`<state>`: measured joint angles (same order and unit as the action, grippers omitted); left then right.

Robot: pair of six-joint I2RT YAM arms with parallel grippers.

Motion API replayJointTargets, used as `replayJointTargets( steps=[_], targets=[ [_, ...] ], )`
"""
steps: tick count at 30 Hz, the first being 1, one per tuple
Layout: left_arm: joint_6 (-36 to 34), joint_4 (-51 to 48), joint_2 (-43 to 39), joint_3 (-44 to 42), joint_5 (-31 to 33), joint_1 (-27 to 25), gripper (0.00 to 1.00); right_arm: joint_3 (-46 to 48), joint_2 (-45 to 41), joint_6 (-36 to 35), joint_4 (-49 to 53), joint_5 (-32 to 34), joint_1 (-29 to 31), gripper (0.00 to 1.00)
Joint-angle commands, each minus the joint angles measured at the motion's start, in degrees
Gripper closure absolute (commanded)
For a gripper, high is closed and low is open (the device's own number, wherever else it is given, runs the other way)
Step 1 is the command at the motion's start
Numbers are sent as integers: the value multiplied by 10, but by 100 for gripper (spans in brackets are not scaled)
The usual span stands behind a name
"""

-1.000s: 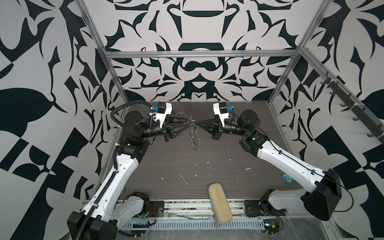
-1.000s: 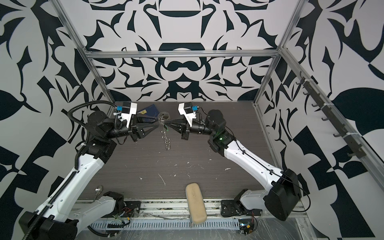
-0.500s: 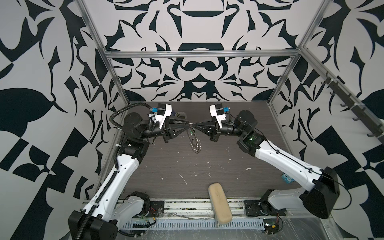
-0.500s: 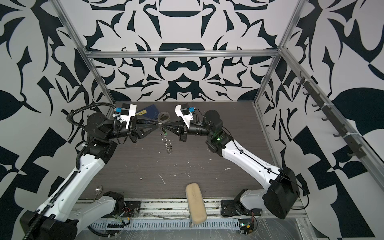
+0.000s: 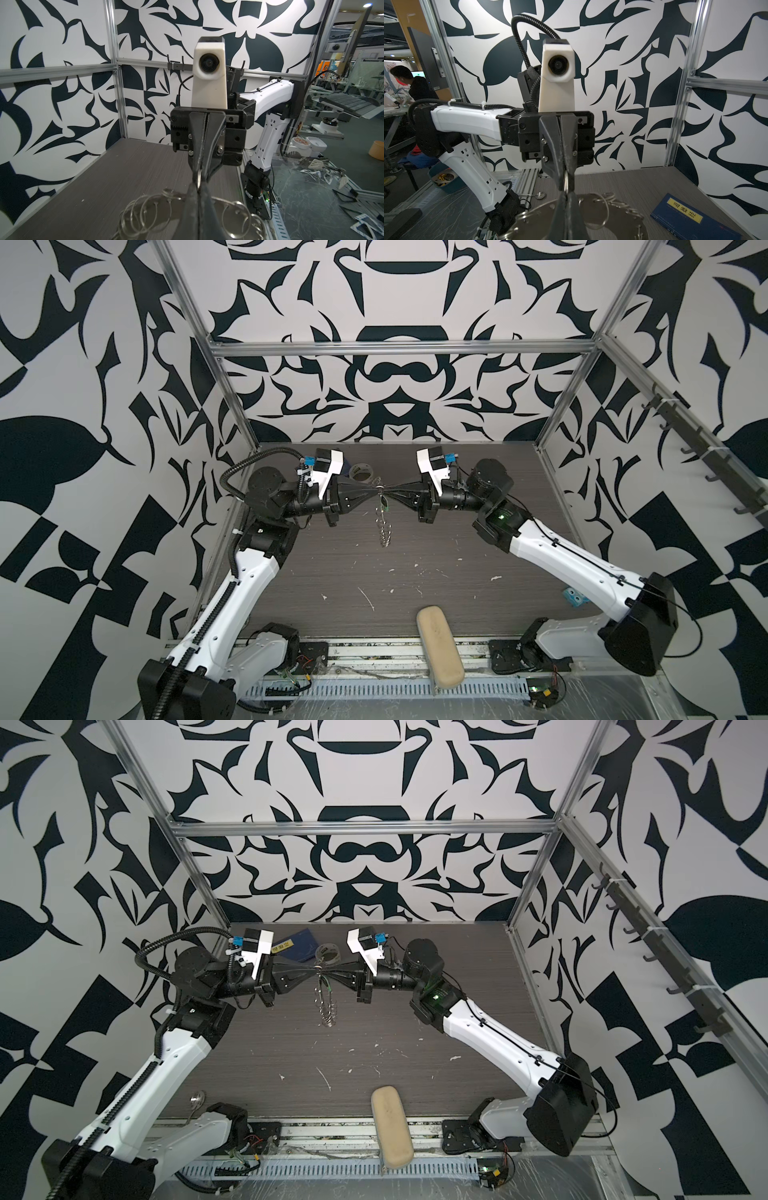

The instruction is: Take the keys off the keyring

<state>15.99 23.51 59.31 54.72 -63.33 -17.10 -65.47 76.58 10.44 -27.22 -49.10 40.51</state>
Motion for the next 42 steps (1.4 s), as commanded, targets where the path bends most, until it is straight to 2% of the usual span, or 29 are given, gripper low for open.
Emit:
replayJointTargets(
  steps=[1, 10, 12, 14, 17, 24, 42],
  targets=[
    [0, 15, -4, -3, -5, 0, 100, -31, -11, -12, -18, -3, 4, 100],
    [-6, 24, -14, -11, -4, -1, 100, -29, -34, -56, 44, 19, 4, 100],
    [2, 36, -15, -13, -1, -1, 100, -27, -47, -84, 75, 35, 3, 83],
    [17, 48, -11, -12, 0, -1, 100, -18, -62, -103, 91, 54, 3, 71],
    [42, 73, -3, -13, -3, 1, 100, -2, -84, -123, 110, 76, 1, 66],
    [68, 101, 7, -11, -4, 4, 100, 19, -95, -129, 115, 91, 1, 64],
    [78, 106, 7, -14, -1, 4, 100, 8, -41, -126, 83, 88, 25, 64]
  ],
)
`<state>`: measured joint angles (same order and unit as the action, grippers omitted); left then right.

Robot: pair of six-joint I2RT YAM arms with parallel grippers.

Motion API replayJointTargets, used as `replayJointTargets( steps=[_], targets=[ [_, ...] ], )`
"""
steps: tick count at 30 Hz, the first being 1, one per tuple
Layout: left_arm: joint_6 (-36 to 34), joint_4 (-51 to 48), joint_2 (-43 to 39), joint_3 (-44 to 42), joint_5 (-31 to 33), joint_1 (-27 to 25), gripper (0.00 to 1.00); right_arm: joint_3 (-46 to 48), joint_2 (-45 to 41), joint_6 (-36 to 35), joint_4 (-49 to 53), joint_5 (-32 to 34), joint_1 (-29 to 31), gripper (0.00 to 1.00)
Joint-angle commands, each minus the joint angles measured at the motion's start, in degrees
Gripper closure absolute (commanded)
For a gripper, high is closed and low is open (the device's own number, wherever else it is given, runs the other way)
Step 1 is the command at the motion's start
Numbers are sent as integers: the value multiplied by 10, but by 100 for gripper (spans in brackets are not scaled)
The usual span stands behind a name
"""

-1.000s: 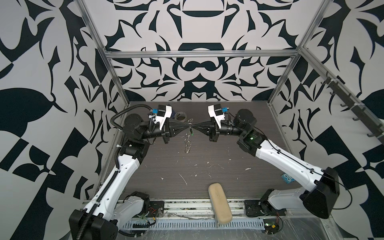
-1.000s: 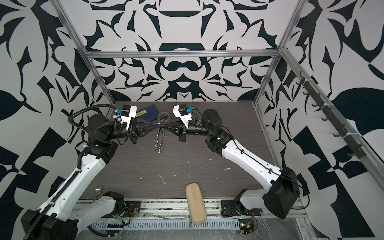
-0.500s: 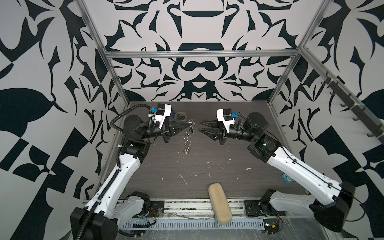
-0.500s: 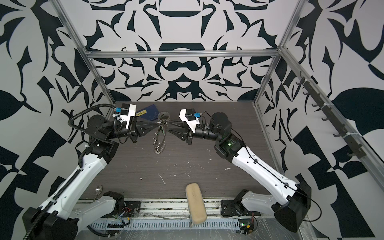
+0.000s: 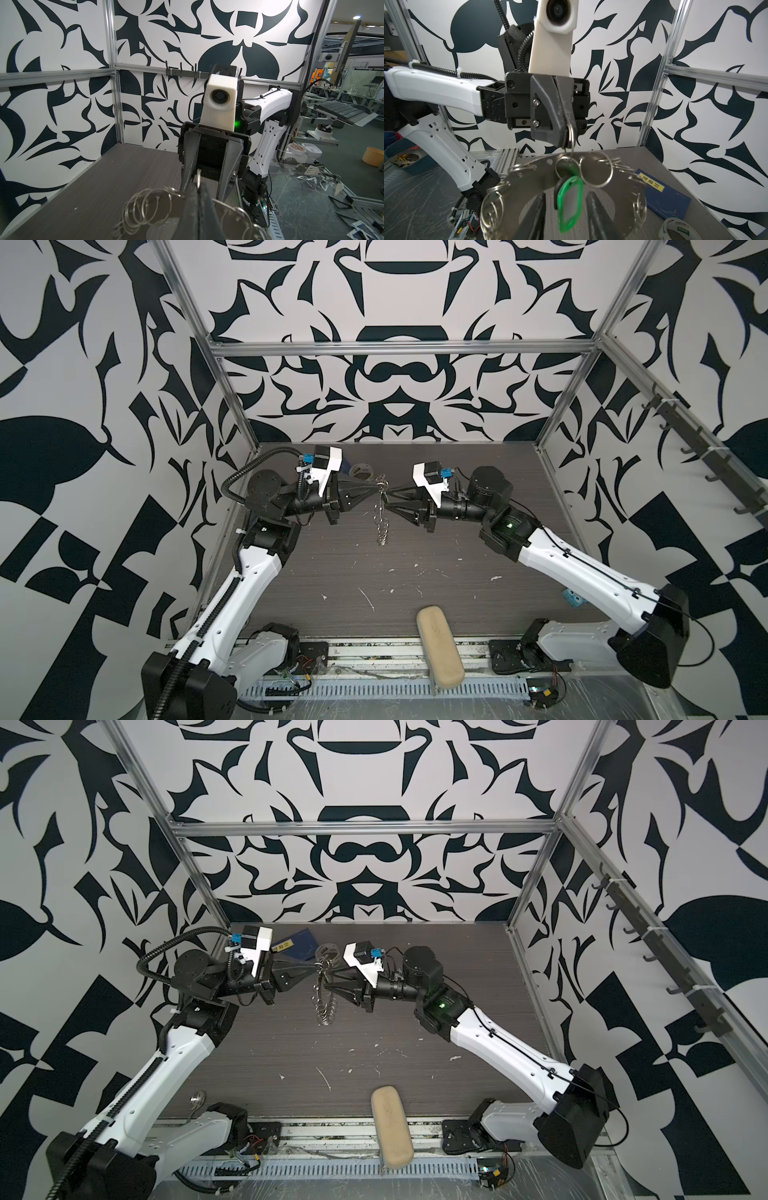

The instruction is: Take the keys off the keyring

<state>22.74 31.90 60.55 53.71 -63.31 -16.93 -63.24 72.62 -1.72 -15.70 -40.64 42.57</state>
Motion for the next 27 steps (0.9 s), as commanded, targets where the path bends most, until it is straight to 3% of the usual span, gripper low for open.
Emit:
replayJointTargets(
  steps=[1, 11, 12, 16, 23, 27],
  targets=[
    [12, 22, -6, -4, -1, 3, 100, -16, 0, -6, -33, 4, 6, 64],
    [20, 33, -8, -8, 0, 5, 100, -28, 5, -9, -32, 8, 11, 67],
    [20, 34, -8, -8, 0, 5, 100, -30, 5, -9, -32, 8, 12, 70],
    [19, 37, -10, -12, 0, 5, 100, -43, 1, -32, 1, 13, 12, 100],
    [7, 83, -10, -22, -26, 13, 100, -57, -39, -99, 119, 52, 12, 100],
    [-49, 88, -16, -28, -56, 13, 100, -76, -52, -132, 180, 66, 12, 100]
  ],
)
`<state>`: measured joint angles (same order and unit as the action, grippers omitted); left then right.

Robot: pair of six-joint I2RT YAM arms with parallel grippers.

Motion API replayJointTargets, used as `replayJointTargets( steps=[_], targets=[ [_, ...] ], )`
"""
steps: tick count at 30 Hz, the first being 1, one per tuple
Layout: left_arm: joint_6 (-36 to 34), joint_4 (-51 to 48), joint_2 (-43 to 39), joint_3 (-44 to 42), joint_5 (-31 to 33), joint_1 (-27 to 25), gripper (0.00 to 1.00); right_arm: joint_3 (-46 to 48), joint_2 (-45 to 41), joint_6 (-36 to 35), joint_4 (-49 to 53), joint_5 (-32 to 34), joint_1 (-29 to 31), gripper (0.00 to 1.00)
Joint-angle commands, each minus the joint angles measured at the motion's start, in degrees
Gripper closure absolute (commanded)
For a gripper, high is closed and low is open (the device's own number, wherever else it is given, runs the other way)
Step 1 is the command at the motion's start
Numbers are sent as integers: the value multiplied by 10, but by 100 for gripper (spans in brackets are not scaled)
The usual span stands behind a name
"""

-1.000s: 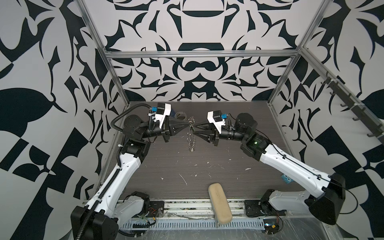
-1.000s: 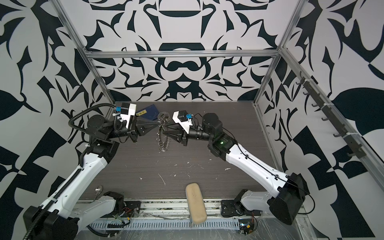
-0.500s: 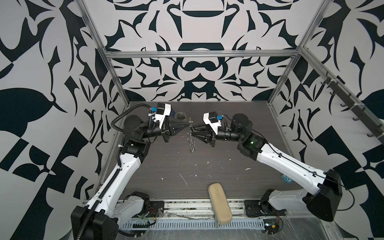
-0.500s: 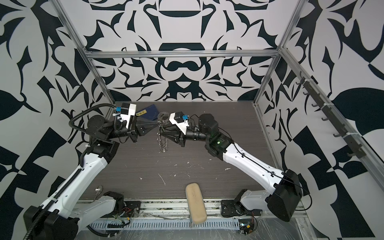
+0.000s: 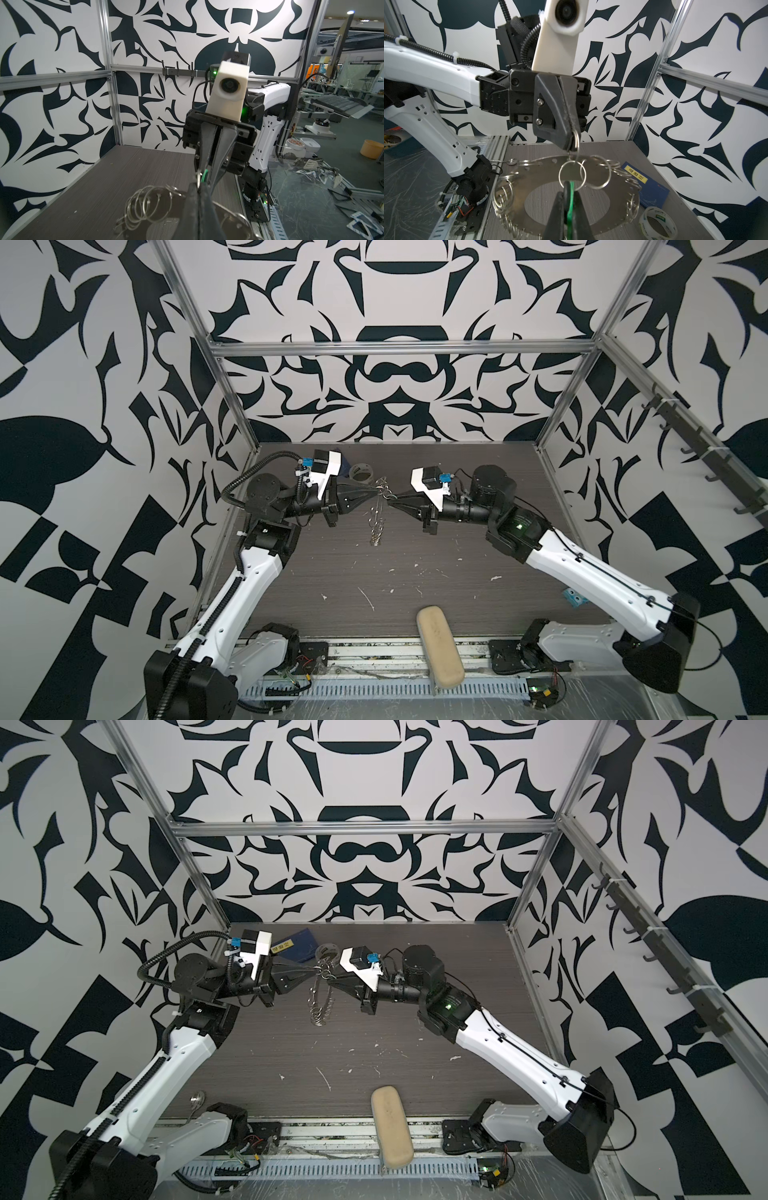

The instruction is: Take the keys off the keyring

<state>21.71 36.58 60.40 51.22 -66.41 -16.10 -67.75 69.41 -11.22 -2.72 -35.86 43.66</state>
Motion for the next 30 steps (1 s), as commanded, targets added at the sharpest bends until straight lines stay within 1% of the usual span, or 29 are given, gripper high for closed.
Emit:
replayJointTargets(
  steps=[1, 5, 8, 12, 14, 20, 25, 30],
  targets=[
    [-67, 38, -19, -8, -34, 5, 100, -37, -21, -46, 63, 22, 1, 100],
    [-180, -36, -36, -5, -68, 5, 100, -67, -16, -75, 112, 27, 1, 100],
    [-242, -90, -50, -2, -78, 5, 100, -84, -12, -94, 136, 30, 1, 100],
    [-339, -217, -59, 23, -86, 5, 100, -106, -7, -120, 170, 39, 1, 100],
    [-377, -262, -61, 33, -88, 5, 100, -113, -5, -125, 177, 40, 1, 100],
    [-410, -304, -59, 46, -92, 5, 100, -151, 6, -142, 202, 40, 2, 100],
    [-411, -341, -49, 65, -98, 5, 100, -170, 10, -151, 202, 44, 2, 100],
    [-421, -346, -54, 61, -100, 5, 100, -175, 6, -152, 185, 50, 0, 100]
  ],
)
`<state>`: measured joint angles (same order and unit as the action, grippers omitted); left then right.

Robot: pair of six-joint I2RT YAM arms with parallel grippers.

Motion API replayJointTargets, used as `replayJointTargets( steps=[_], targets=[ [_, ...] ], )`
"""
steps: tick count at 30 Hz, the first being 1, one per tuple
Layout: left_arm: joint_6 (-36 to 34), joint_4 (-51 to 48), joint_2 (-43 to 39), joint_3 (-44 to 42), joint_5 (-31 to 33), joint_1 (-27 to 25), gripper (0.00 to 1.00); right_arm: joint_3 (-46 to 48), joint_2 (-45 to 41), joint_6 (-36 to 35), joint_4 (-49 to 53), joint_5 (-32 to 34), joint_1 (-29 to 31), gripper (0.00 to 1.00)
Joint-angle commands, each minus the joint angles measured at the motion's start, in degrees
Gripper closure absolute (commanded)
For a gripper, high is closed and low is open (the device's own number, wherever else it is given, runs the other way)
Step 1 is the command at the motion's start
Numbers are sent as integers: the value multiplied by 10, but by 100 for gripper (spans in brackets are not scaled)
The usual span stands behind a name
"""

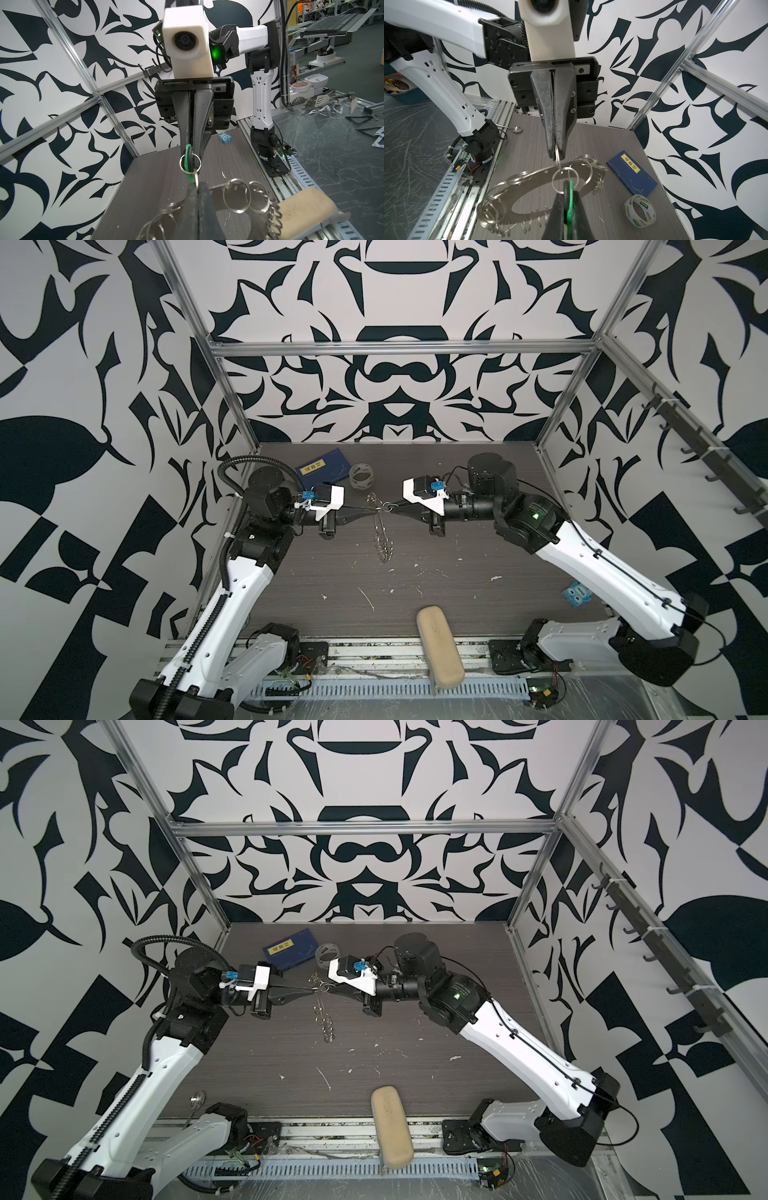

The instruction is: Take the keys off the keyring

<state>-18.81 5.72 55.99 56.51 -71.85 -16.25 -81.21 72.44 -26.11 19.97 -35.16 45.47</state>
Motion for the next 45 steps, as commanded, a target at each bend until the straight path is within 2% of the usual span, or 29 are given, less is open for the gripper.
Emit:
replayJointTargets(
  steps=[1, 6, 10, 21, 25, 35, 42, 45],
  targets=[
    [-17, -40, -10, 10, -46, 6, 100, -46, -22, -3, -42, 42, -19, 100],
    [-37, -67, -14, 16, -51, 6, 100, -80, 0, 6, -39, 21, -19, 100],
    [-81, -129, -10, 31, -51, 6, 100, -119, 23, 15, -29, 11, -19, 100],
    [-93, -159, -4, 41, -65, 2, 100, -188, 65, 44, -14, -6, -19, 100],
    [-121, -198, 0, 52, -67, -1, 100, -219, 83, 49, -3, -13, -19, 100],
    [-167, -223, -25, 57, -49, -2, 100, -226, 100, 82, -12, -34, -29, 100],
    [-287, -360, 1, 101, -15, -10, 100, -311, 156, 119, 40, -49, -31, 100],
    [-307, -388, 15, 112, -11, -14, 100, -344, 174, 124, 61, -56, -30, 100]
  ],
)
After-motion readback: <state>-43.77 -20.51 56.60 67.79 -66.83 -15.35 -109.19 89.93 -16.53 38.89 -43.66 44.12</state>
